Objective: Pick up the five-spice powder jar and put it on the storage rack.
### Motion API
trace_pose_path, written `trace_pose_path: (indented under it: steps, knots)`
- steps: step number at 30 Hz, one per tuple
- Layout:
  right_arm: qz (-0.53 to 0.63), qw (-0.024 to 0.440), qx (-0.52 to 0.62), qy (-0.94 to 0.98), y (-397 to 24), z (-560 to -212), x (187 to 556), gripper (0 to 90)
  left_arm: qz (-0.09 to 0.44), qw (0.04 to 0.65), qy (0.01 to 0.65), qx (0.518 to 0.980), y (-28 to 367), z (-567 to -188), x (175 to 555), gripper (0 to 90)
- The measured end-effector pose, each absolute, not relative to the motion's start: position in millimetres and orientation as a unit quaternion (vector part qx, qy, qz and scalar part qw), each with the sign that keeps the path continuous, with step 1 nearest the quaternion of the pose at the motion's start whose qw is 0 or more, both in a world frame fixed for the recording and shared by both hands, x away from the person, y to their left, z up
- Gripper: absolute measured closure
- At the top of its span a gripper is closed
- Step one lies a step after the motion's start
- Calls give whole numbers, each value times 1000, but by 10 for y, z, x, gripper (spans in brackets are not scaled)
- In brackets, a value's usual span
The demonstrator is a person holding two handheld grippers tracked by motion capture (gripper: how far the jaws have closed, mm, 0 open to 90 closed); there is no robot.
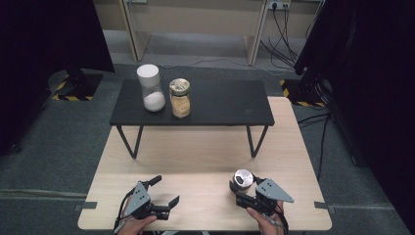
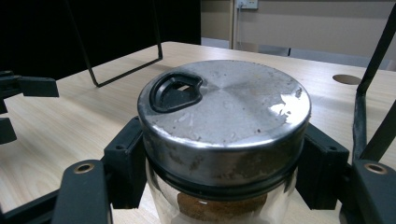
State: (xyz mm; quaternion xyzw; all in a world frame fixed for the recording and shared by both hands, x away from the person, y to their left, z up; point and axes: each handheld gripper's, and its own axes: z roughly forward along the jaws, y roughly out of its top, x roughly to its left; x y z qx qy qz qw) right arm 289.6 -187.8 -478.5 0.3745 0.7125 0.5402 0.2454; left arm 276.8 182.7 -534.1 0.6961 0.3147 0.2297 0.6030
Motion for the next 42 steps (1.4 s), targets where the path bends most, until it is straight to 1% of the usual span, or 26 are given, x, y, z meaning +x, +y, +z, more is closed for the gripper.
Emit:
trace_pose_path:
  steps: [42]
  knots:
    - [549,244,359,714,-1719,-4385,3043,311,229,604,315,696,1830,-5341,2770,33]
